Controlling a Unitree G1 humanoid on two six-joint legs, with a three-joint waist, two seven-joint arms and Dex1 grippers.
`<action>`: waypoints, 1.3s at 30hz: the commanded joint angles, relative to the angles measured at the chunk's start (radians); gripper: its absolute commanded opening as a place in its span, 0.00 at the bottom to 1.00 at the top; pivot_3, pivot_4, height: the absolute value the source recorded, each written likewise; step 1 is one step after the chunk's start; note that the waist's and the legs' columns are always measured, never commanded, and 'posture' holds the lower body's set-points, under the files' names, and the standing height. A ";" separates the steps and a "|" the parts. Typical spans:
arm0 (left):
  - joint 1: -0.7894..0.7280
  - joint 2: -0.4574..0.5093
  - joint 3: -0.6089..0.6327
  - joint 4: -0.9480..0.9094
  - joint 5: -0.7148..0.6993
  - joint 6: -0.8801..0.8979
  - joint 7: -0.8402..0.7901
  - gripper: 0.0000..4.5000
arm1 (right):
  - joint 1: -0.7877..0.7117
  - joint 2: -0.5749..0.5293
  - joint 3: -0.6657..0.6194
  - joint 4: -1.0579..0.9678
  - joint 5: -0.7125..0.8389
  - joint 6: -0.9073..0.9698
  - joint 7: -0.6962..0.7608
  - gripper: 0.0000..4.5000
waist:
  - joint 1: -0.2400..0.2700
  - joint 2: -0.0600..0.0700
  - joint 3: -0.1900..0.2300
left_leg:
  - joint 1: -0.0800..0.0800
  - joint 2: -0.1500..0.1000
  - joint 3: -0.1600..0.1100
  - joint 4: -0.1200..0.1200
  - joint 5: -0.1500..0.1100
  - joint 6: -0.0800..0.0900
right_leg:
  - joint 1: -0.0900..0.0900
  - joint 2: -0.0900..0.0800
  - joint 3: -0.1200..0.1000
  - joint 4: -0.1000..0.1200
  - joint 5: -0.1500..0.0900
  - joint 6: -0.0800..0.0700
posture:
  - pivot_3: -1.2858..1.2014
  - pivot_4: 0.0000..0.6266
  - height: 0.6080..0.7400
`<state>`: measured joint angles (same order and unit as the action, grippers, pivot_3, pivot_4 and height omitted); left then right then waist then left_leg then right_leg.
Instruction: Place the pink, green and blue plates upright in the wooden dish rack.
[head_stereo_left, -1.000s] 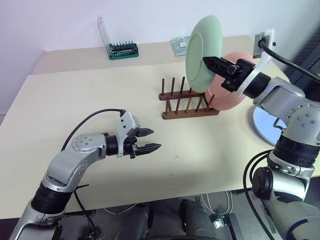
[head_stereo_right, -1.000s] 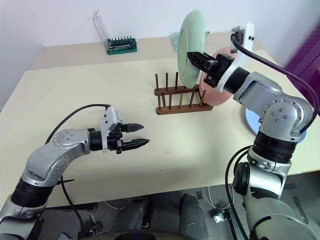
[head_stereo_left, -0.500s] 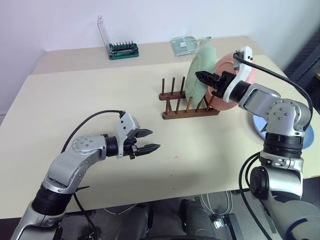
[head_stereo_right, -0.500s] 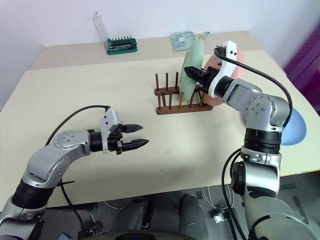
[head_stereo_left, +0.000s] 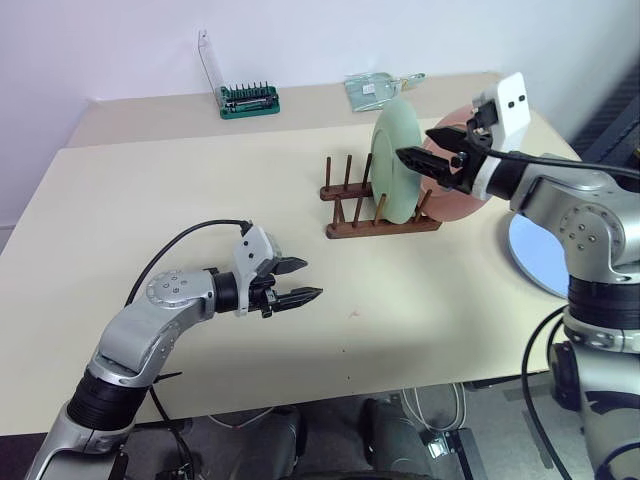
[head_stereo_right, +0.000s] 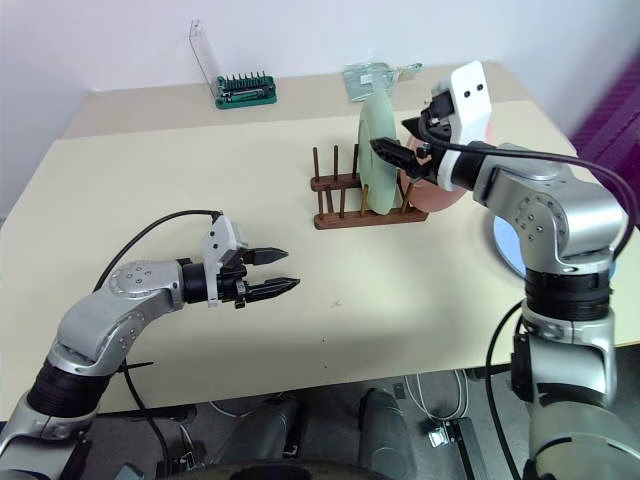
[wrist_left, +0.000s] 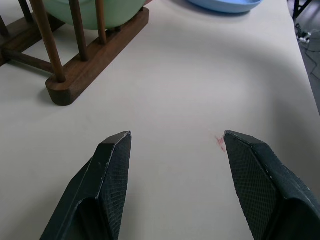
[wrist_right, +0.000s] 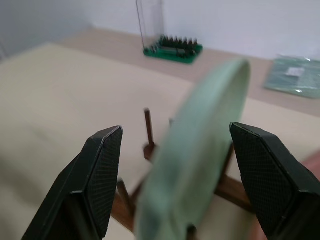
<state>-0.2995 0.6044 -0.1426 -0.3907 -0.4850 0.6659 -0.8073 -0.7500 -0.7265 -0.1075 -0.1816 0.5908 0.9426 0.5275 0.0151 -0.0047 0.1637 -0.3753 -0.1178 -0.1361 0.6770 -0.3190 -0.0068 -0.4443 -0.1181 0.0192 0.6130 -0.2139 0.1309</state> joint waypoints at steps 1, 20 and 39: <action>-0.020 -0.001 0.011 -0.009 0.002 -0.022 -0.012 0.67 | 0.056 -0.159 -0.108 -0.133 -0.012 -0.066 0.111 0.77 | 0.001 0.000 0.000 | 0.000 0.000 0.000 0.000 0.000 0.000 | 0.000 0.000 0.000 0.000 0.000 0.000 | 0.52 0.24 1.00; -0.070 -0.017 -0.043 0.048 0.034 -0.083 -0.115 0.67 | 0.813 -0.302 -0.253 -0.083 -0.358 -0.219 0.151 0.99 | -0.001 0.000 0.000 | 0.003 0.000 0.004 0.002 -0.001 0.002 | 0.003 0.000 0.001 0.000 0.000 0.000 | 0.52 0.24 1.00; -0.028 -0.009 -0.003 -0.020 0.015 -0.056 -0.097 0.67 | 0.703 -0.292 -0.081 0.130 -0.627 -0.462 0.016 0.01 | 0.000 0.000 0.000 | 0.003 0.000 0.003 0.003 -0.001 0.002 | 0.004 0.000 0.001 0.000 0.000 0.000 | 0.52 0.24 1.00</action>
<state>-0.3245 0.5895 -0.1734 -0.3685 -0.4502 0.6095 -0.9075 -0.0243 -0.9899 -0.1734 -0.0376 -0.0022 0.5142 0.5560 0.0150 -0.0043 0.1635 -0.3726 -0.1178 -0.1334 0.6805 -0.3204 -0.0043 -0.4401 -0.1181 0.0203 0.6126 -0.2139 0.1313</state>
